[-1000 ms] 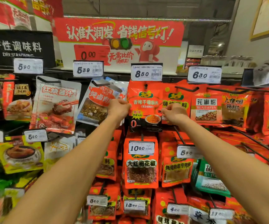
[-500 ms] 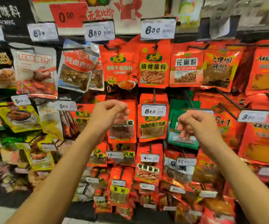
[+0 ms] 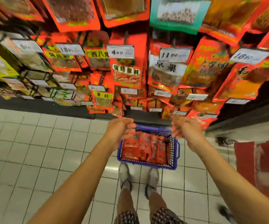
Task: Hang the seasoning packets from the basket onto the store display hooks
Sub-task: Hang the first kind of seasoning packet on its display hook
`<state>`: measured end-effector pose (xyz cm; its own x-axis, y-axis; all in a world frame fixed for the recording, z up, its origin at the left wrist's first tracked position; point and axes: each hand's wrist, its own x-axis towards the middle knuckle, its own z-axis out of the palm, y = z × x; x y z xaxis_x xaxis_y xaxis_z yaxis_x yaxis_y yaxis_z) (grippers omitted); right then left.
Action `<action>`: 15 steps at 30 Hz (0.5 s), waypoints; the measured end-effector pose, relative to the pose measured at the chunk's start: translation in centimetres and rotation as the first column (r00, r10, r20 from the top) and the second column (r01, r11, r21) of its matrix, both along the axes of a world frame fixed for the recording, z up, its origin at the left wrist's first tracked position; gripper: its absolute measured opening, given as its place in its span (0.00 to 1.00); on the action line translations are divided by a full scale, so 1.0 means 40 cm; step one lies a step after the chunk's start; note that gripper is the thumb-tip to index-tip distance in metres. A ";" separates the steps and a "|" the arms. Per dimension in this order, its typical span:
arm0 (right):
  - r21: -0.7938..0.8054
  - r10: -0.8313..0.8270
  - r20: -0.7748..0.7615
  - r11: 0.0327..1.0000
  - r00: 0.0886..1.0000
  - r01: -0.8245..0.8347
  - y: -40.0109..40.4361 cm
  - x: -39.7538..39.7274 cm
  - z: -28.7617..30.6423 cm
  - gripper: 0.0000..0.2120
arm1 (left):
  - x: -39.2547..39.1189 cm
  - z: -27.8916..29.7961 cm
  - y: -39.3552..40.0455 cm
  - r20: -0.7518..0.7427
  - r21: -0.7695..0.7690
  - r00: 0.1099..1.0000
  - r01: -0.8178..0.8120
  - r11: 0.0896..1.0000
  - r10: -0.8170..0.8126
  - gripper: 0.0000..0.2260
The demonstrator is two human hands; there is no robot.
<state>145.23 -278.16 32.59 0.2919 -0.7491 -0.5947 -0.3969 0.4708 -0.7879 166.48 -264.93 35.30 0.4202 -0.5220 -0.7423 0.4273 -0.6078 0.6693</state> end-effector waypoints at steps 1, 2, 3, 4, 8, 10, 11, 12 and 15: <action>0.043 -0.010 -0.036 0.999 0.999 0.012 0.014 -0.014 -0.057 0.09 | -0.012 -0.051 0.013 -0.012 0.046 1.000 -0.017 0.999 0.017 0.07; 0.084 -0.017 -0.074 0.996 0.997 0.023 0.033 -0.029 -0.115 0.09 | -0.024 -0.102 0.029 -0.021 0.092 0.999 -0.033 0.995 0.035 0.08; 0.115 -0.028 -0.107 0.993 0.994 0.041 0.051 -0.039 -0.177 0.09 | -0.030 -0.155 0.042 -0.023 0.132 0.998 -0.046 0.990 0.050 0.08; 0.136 -0.043 -0.141 0.989 0.989 0.062 0.072 -0.049 -0.242 0.09 | -0.032 -0.211 0.052 -0.024 0.169 0.998 -0.052 0.984 0.057 0.07; 0.229 -0.057 -0.266 0.966 0.962 0.120 0.164 -0.079 -0.512 0.09 | -0.033 -0.467 0.105 -0.010 0.320 0.998 -0.051 0.946 0.057 0.05; 0.274 -0.022 -0.321 0.955 0.947 0.115 0.199 -0.093 -0.650 0.10 | -0.024 -0.603 0.123 -0.026 0.380 0.999 -0.014 0.925 0.026 0.02; 0.295 0.008 -0.349 0.950 0.937 0.101 0.216 -0.102 -0.721 0.11 | -0.020 -0.673 0.131 -0.055 0.404 0.998 -0.014 0.915 0.039 0.04; 0.314 0.039 -0.365 0.946 0.930 0.084 0.229 -0.109 -0.787 0.11 | -0.013 -0.741 0.138 -0.078 0.426 0.995 -0.029 0.904 0.069 0.06; 0.326 0.215 -0.400 0.942 0.891 -0.081 0.260 -0.120 -0.976 0.12 | 0.007 -0.936 0.162 -0.059 0.493 0.994 0.105 0.863 -0.088 0.04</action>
